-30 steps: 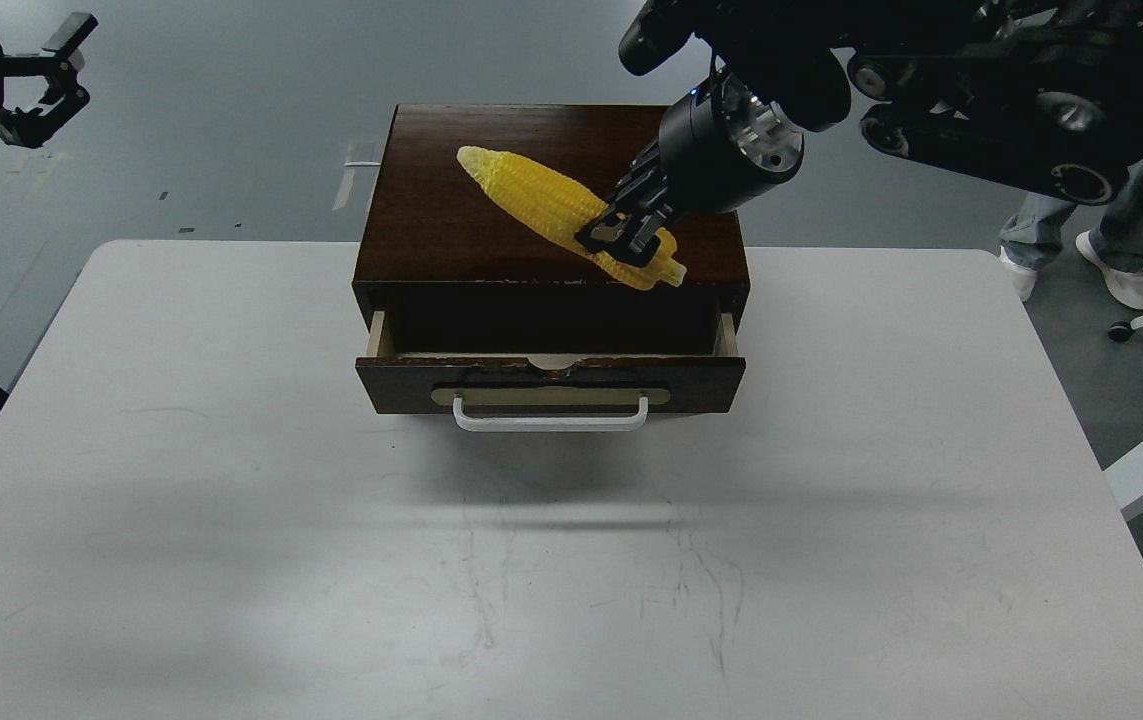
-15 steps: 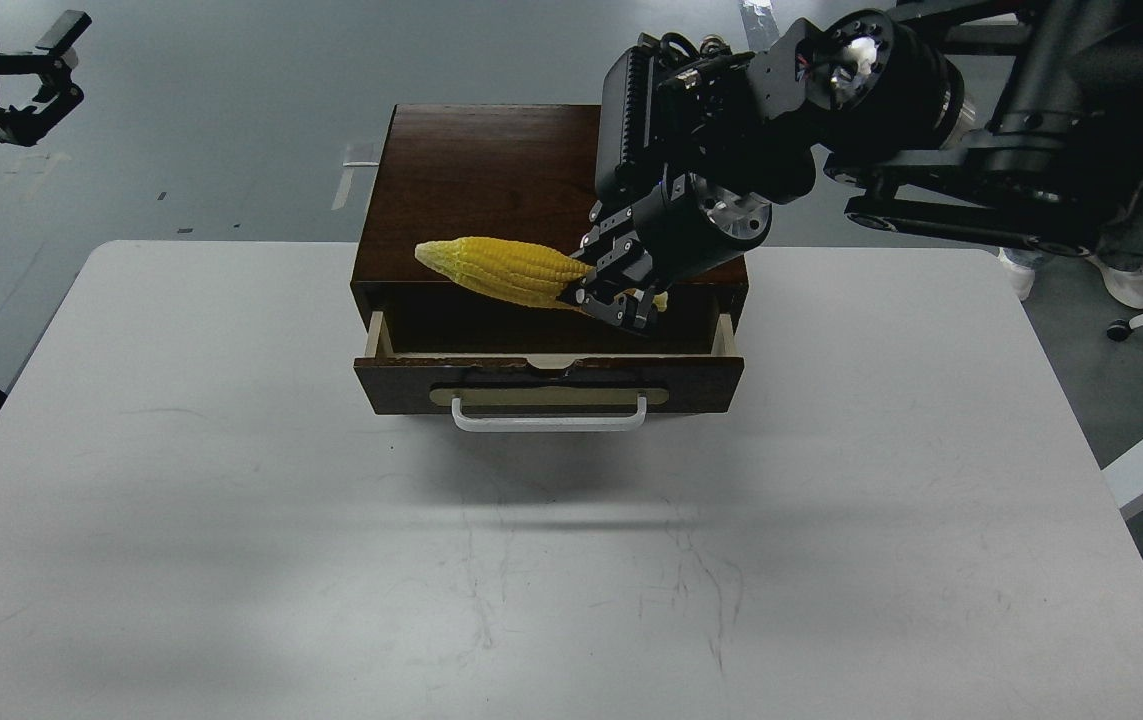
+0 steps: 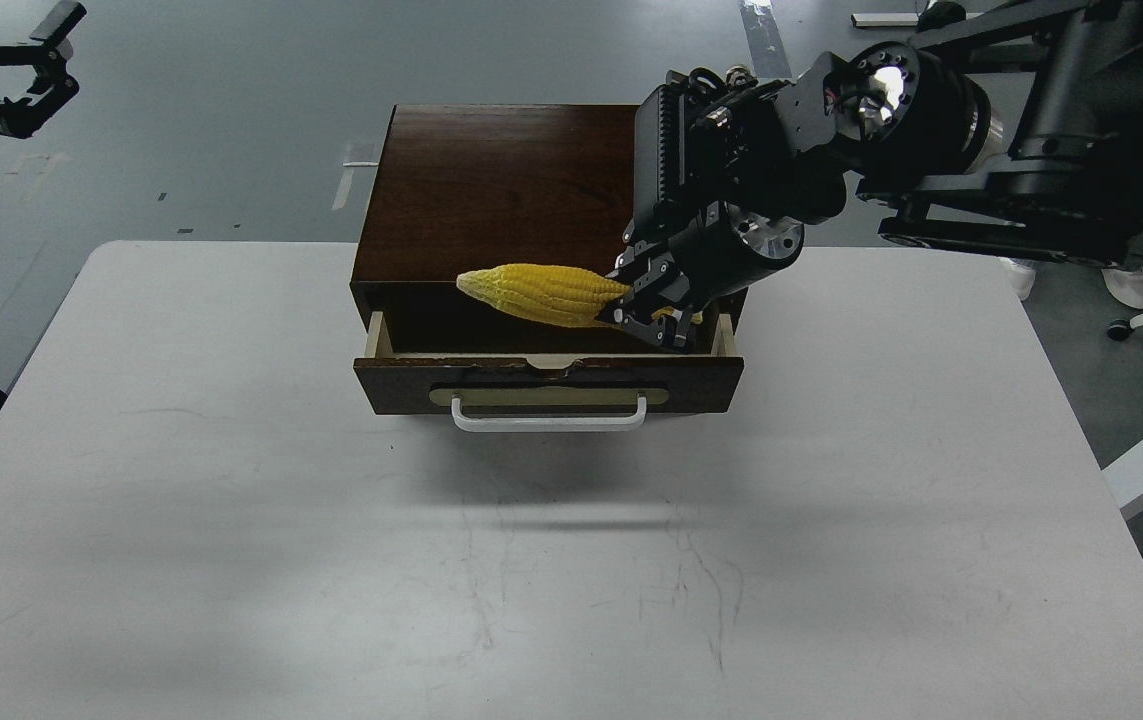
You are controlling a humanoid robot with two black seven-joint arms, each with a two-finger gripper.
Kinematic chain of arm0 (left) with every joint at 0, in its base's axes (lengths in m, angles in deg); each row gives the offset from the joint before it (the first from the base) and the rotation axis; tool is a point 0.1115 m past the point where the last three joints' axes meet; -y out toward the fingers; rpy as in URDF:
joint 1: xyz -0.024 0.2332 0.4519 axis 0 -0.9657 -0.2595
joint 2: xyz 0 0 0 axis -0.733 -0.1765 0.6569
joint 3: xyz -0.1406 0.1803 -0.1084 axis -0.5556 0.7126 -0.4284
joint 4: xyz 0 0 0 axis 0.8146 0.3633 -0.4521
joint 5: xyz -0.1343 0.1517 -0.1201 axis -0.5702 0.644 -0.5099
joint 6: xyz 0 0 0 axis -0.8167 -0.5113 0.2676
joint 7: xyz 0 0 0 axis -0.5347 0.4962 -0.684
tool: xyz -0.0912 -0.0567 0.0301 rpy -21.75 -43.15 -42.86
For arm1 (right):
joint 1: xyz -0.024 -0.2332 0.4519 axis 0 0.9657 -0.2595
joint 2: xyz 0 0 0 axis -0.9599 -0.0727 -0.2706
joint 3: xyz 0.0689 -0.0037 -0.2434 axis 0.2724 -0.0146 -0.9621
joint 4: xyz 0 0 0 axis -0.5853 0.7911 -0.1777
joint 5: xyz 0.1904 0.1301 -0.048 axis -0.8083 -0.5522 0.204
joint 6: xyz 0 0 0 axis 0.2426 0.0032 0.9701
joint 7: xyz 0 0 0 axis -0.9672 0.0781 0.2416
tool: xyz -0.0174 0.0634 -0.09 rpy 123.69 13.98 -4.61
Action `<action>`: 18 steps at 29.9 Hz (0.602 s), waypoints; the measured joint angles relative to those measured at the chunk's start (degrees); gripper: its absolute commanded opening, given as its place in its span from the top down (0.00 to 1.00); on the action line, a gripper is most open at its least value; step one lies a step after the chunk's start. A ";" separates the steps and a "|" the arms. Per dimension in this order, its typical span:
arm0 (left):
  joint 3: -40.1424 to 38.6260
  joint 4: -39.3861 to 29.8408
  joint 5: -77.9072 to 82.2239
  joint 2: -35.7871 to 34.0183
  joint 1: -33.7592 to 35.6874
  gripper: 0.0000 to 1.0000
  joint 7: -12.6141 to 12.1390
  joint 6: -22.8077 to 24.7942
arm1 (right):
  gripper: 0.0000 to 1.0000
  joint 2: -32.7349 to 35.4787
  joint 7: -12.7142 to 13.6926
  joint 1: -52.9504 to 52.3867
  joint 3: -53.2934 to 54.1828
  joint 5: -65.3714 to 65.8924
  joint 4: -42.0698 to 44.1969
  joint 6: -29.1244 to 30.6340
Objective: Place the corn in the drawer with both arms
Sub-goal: 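Open the right gripper to release the corn inside the drawer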
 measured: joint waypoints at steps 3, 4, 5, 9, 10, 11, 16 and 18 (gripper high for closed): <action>0.03 0.00 0.00 0.00 0.01 0.02 0.00 0.00 | 0.66 0.02 0.00 0.09 -0.01 -0.06 -0.02 0.00; 0.03 -0.01 0.00 0.00 0.03 0.02 0.00 0.00 | 0.63 0.02 0.00 0.11 -0.02 -0.08 -0.03 0.00; 0.03 -0.01 0.00 0.02 0.05 0.02 0.00 0.00 | 0.61 0.02 0.00 0.11 -0.05 -0.09 -0.03 0.00; 0.04 -0.01 0.00 0.22 0.07 0.02 0.00 0.00 | 0.53 0.02 0.00 0.21 -0.10 -0.11 -0.04 0.00; 0.04 -0.01 0.00 0.26 0.06 0.02 0.00 0.00 | 0.52 0.02 0.00 0.25 -0.10 -0.11 -0.04 0.00; 0.04 -0.01 0.00 0.28 0.07 0.02 0.00 0.00 | 0.51 0.02 0.00 0.27 -0.10 -0.11 -0.04 0.00; 0.01 0.19 0.00 0.39 0.06 0.02 0.00 0.00 | 0.49 -0.03 0.00 0.30 -0.10 -0.11 -0.04 0.00; -0.07 0.31 0.00 0.40 0.08 0.02 0.00 0.00 | 0.48 -0.05 0.00 0.30 -0.10 -0.11 -0.03 0.00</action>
